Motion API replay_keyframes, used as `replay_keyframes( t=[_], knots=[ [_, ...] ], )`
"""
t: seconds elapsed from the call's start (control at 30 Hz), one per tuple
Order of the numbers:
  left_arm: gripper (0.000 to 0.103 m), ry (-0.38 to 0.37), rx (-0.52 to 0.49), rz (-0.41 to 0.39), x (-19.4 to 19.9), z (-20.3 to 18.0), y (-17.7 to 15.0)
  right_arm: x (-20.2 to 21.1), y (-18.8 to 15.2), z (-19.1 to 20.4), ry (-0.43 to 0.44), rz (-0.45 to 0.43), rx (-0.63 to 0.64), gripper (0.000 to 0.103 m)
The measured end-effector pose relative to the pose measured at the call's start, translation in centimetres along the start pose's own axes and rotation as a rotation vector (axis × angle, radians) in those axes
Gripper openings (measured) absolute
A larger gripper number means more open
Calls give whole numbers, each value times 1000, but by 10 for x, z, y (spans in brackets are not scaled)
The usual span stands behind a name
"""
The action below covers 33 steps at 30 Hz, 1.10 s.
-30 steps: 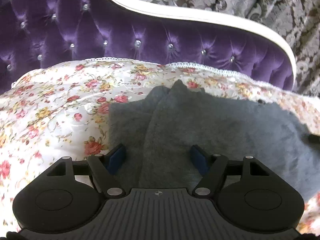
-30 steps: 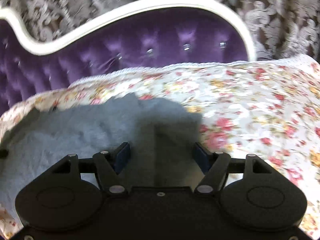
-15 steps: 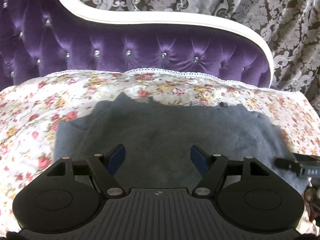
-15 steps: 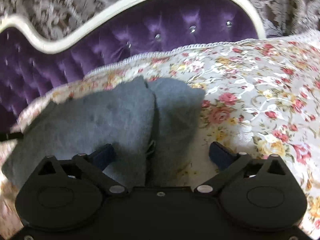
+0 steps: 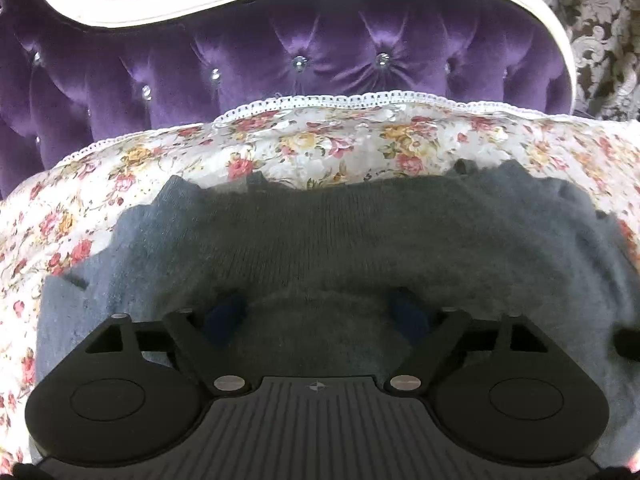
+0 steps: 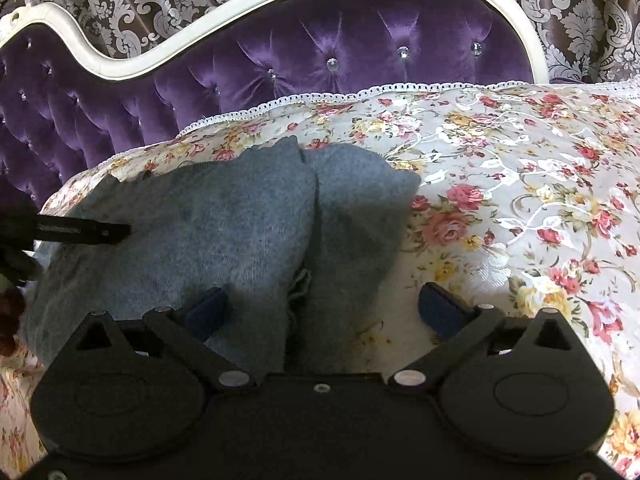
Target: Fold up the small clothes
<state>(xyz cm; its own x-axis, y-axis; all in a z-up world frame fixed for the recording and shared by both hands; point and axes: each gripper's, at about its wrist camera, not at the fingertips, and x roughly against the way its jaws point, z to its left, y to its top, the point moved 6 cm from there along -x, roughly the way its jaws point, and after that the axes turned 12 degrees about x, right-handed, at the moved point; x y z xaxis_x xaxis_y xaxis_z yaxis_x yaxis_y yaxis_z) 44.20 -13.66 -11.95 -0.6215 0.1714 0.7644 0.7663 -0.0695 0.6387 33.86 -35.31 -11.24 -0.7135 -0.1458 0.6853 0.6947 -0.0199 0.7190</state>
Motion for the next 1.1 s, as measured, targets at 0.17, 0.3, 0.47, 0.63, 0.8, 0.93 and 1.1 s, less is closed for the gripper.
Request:
replay_keyframes(
  t=[0.17, 0.3, 0.47, 0.63, 0.8, 0.93, 1.1],
  knots=[
    [84, -1, 4, 4, -1, 1, -2, 1, 0, -2, 24, 2, -2, 103],
    [83, -4, -2, 38, -1, -1, 4, 2, 0, -4, 37, -4, -20, 103],
    [80, -15, -8, 18, 23, -1, 2, 2, 0, -4, 38, -4, -17, 103],
    [80, -75, -70, 12, 50, -8, -32, 2, 0, -5, 41, -6, -12, 103],
    [84, -95, -62, 19, 45, -5, -48, 3, 1, -5, 55, 2, -10, 103],
    [86, -102, -46, 55, 43, -5, -44, 7, 4, -18, 148, 9, -81, 103],
    [88, -108, -42, 39, 44, -4, -49, 16, 0, -40, 332, -3, -282, 103]
  ],
)
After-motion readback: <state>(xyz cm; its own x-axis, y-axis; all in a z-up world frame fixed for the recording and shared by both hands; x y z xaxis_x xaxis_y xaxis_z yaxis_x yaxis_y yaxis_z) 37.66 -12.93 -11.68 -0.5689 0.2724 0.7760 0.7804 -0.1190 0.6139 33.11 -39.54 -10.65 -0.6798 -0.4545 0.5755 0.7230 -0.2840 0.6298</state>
